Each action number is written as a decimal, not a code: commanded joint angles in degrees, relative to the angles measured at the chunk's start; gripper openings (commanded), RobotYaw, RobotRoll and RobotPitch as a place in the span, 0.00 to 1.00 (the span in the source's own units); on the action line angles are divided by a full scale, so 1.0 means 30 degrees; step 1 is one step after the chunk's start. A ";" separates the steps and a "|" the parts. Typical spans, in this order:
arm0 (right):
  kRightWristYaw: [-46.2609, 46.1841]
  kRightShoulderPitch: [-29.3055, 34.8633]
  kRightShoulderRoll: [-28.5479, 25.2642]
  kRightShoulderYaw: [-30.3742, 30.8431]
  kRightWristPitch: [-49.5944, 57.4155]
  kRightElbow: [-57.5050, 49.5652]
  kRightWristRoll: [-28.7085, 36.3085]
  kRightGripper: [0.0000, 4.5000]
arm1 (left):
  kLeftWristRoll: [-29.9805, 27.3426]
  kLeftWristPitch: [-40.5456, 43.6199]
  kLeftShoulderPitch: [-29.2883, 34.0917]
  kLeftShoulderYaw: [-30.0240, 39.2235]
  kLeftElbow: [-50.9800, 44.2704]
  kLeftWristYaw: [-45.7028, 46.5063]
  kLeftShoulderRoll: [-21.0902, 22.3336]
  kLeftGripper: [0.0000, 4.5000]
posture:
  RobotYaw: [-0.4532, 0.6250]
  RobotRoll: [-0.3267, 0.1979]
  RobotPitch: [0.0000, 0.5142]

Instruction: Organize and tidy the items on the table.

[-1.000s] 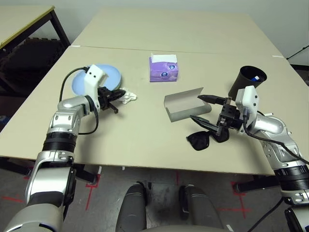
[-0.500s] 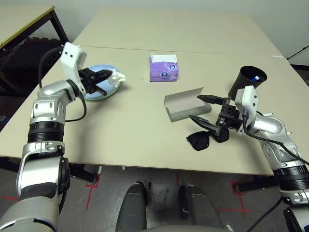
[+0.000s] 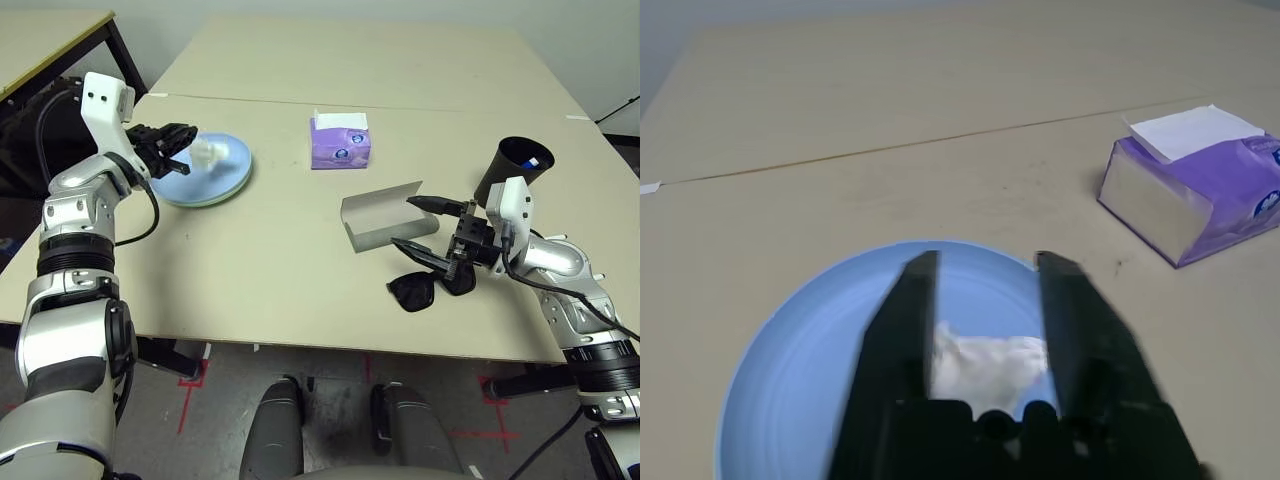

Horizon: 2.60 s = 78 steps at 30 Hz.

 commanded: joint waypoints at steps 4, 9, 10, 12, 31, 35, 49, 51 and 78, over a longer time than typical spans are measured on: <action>0.0007 0.0077 -0.0118 -0.0094 -0.0057 0.0034 -0.0087 1.00 | 0.0198 -0.0447 -0.0726 -0.0194 0.0003 -0.0134 0.0101 1.00 | 0.43 0.62 0.20; -0.0104 0.0065 -0.0170 -0.0206 0.0004 0.0101 -0.0103 1.00 | 0.0070 0.0379 -0.1395 -0.0484 -0.0487 -0.0999 0.0171 1.00 | 0.43 0.62 0.21; -0.0128 0.0075 -0.0172 -0.0230 0.0005 0.0114 -0.0100 1.00 | 0.0020 0.0542 -0.1337 -0.0561 -0.0743 -0.1225 0.0124 1.00 | 0.43 0.62 0.21; -0.0185 0.0094 -0.0163 -0.0249 0.0031 0.0096 -0.0092 1.00 | -0.0028 0.0746 -0.1001 -0.0721 -0.1378 -0.1500 -0.0081 1.00 | 0.43 0.62 0.21; -0.0132 0.0341 -0.0331 -0.0305 -0.0196 0.0435 -0.0138 1.00 | -0.0248 -0.0302 0.3325 -0.3770 -0.7123 -0.5293 -0.2180 1.00 | 0.42 0.62 0.24; 0.0023 0.0288 -0.0600 -0.0361 -0.0138 0.0515 -0.0073 1.00 | -0.1046 0.0173 0.3959 -0.3904 -0.8077 -0.7037 -0.2065 1.00 | 0.43 0.62 0.27; 0.0846 -0.2177 -0.2287 0.0197 0.3022 0.0560 -0.0147 1.00 | -0.2550 0.0803 0.6193 -0.4074 -1.1352 -0.8706 -0.2276 1.00 | 0.44 0.62 0.39; 0.0848 -0.2437 -0.2564 0.0352 0.3809 -0.0244 -0.0162 1.00 | -0.2564 0.0797 0.6709 -0.4119 -1.1951 -0.8416 -0.2526 1.00 | 0.44 0.62 0.40; 0.6135 -0.5391 -0.9550 0.4919 0.4658 -0.6072 -0.5529 1.00 | -0.2748 0.1235 0.8320 -0.5157 -1.4464 -0.8164 -0.2645 1.00 | 0.43 0.62 0.44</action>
